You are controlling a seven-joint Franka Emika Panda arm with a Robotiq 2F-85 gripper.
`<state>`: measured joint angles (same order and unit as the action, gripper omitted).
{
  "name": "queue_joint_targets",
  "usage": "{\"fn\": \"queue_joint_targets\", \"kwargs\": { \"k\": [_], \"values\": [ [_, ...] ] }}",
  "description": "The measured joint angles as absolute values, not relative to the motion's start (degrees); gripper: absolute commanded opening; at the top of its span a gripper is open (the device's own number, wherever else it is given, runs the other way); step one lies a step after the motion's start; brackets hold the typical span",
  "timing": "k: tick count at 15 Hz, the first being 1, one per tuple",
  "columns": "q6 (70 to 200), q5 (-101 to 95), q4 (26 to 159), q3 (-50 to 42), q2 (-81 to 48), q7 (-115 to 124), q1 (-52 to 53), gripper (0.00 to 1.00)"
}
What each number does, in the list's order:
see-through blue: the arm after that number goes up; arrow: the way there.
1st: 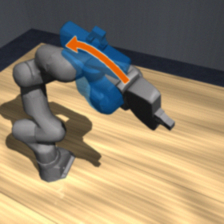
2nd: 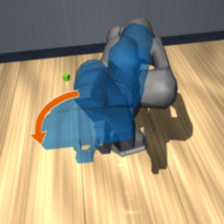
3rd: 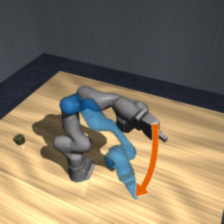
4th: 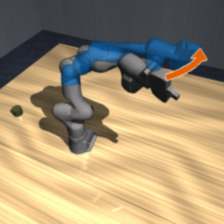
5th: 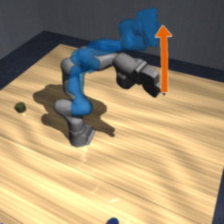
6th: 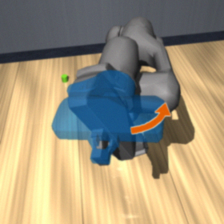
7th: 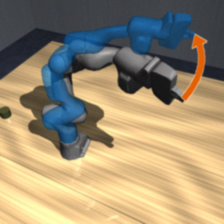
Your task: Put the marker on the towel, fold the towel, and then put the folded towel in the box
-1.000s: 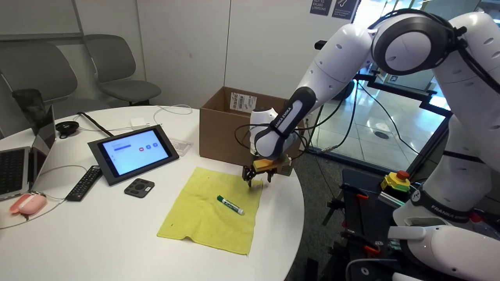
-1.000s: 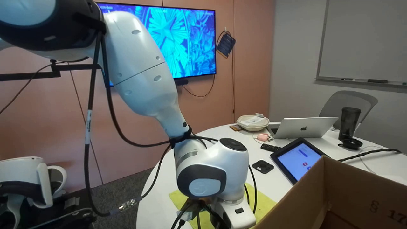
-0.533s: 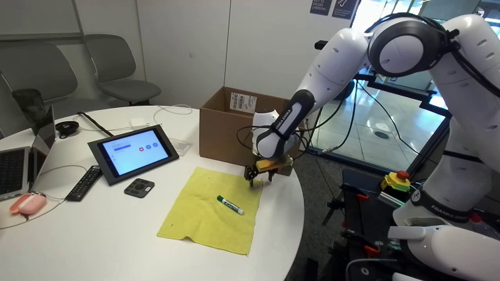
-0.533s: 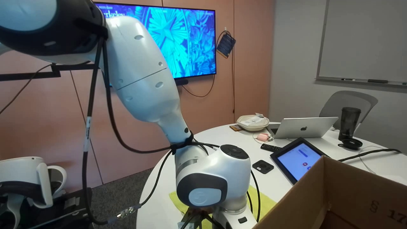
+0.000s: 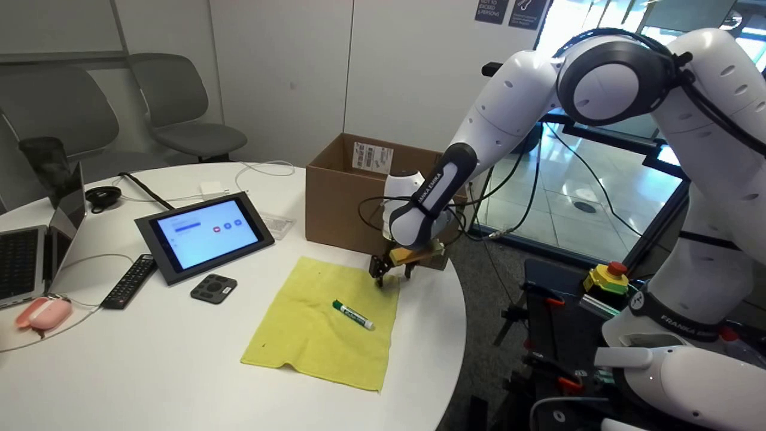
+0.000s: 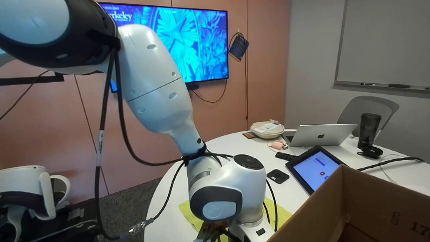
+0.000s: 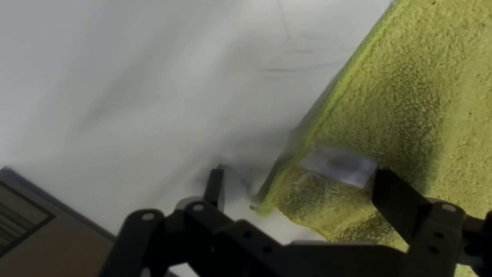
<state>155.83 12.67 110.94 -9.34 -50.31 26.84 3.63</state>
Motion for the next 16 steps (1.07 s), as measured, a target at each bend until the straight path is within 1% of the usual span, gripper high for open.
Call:
{"fn": "queue_joint_targets", "kwargs": {
  "k": [3,4,5,6,7,11,14,16],
  "values": [
    [155.97,12.67,110.38,-9.23,-50.67,25.98,3.64,1.0],
    [155.97,12.67,110.27,-9.21,-50.78,25.81,3.64,0.75],
    [155.93,12.67,109.99,-9.21,-50.99,25.75,3.63,0.75],
    [155.91,12.67,109.62,-9.21,-51.25,25.74,3.64,0.68],
    [155.88,12.67,109.11,-9.17,-51.57,25.73,3.64,0.59],
    [154.89,12.66,107.78,-9.39,-51.83,25.73,3.59,0.31],
    [154.61,12.66,107.17,-9.29,-51.84,25.73,3.58,0.06],
    [154.55,12.66,106.83,-9.17,-51.85,25.73,3.59,0.04]
  ]
}}
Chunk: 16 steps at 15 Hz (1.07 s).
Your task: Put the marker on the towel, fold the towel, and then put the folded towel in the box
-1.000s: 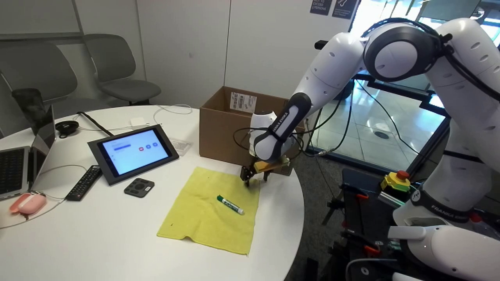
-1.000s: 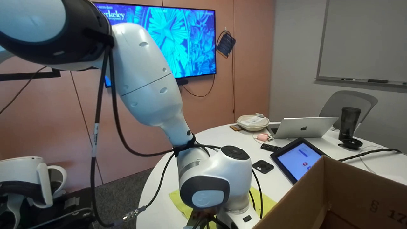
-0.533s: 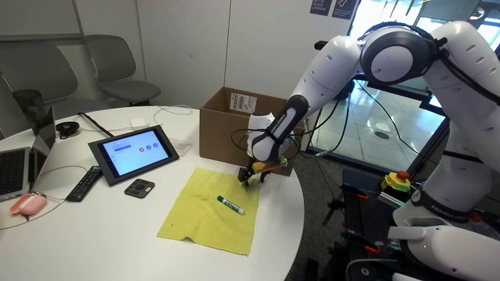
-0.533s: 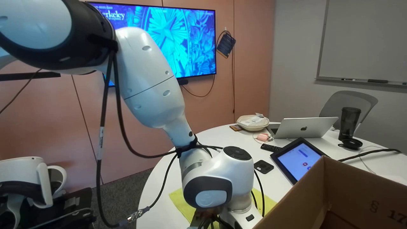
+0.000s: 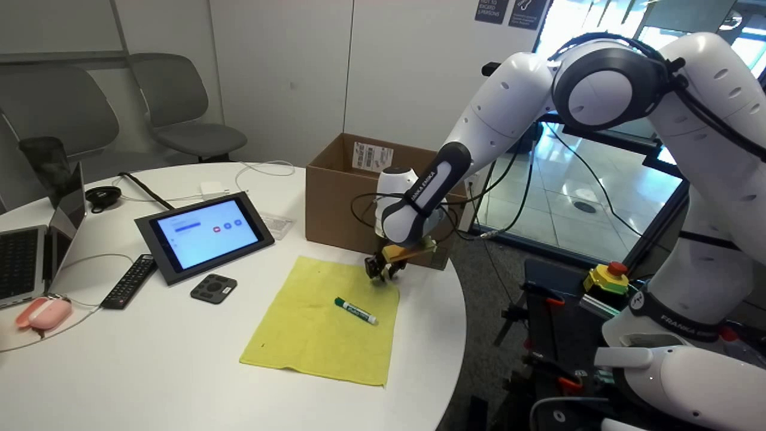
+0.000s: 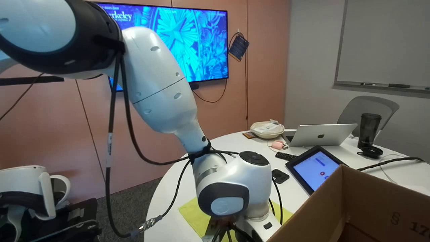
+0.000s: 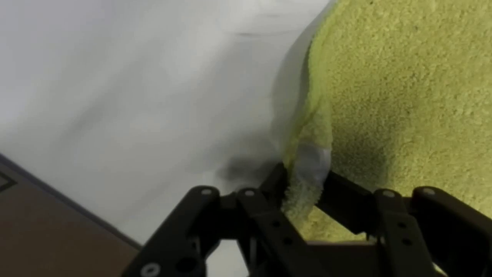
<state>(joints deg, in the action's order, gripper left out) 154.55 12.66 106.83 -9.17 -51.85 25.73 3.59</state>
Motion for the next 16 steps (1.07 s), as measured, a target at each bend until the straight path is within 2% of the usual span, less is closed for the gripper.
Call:
{"fn": "queue_joint_targets", "kwargs": {
  "k": [2,16],
  "values": [
    [154.52,12.66,106.5,-8.97,-51.99,25.73,3.59,0.07],
    [154.44,11.21,103.65,-7.53,-51.5,25.71,8.22,0.07]
  ]
}}
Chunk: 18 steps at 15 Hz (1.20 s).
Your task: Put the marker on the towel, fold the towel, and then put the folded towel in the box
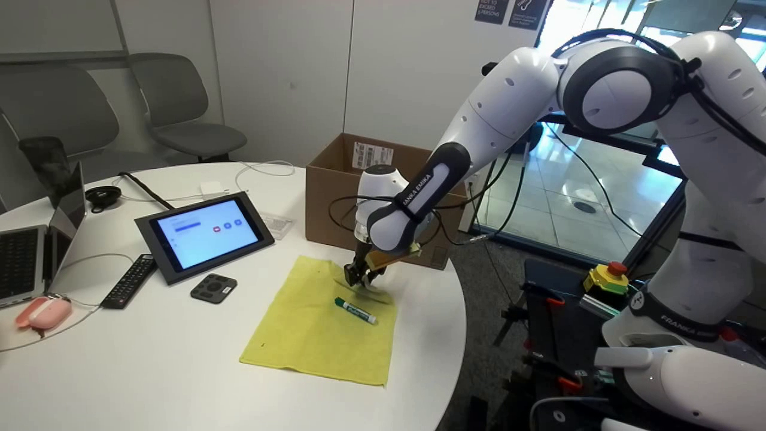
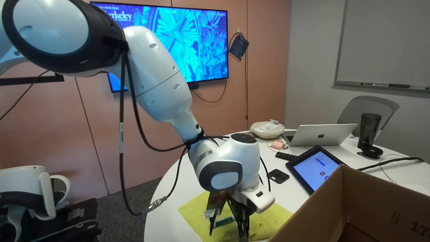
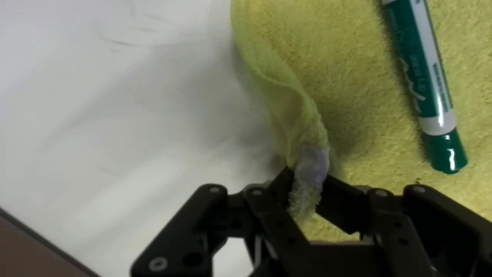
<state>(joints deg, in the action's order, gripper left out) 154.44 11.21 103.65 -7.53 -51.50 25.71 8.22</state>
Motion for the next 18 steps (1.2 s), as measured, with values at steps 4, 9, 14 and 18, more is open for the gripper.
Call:
{"fn": "queue_joint_targets", "kwargs": {
  "k": [4,9,14,18],
  "values": [
    [154.05,9.77,103.6,-6.93,-49.99,25.32,9.53,0.07],
    [152.2,9.07,103.63,-4.68,-47.91,22.27,9.58,0.07],
    [150.67,8.16,104.0,-1.02,-45.94,17.38,9.47,0.06],
    [148.06,8.14,104.42,3.45,-44.97,10.48,8.59,0.06]
  ]
}}
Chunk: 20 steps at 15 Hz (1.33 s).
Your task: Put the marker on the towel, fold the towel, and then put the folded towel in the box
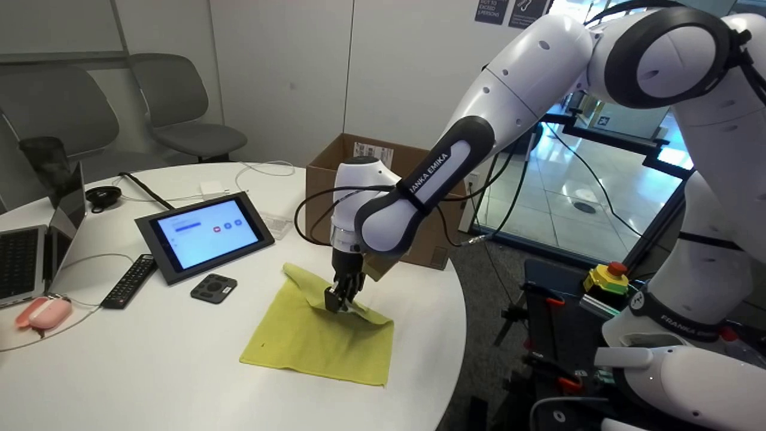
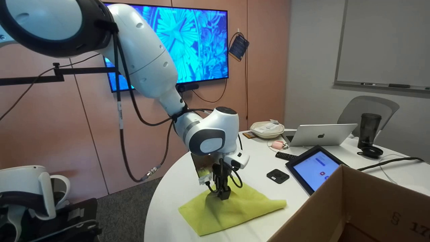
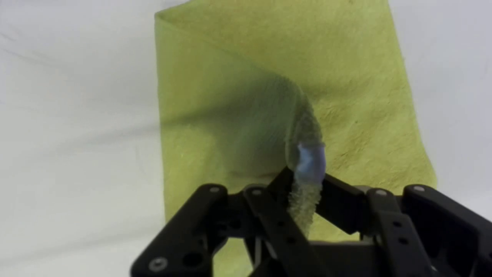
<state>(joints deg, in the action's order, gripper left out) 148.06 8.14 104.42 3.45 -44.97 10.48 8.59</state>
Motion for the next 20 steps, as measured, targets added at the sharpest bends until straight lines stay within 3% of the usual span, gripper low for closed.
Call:
{"fn": "queue_joint_targets", "kwargs": {
  "k": [20],
  "values": [
    [141.49,7.85,104.77,13.23,-44.97,-5.03,8.4,0.06]
  ]
}}
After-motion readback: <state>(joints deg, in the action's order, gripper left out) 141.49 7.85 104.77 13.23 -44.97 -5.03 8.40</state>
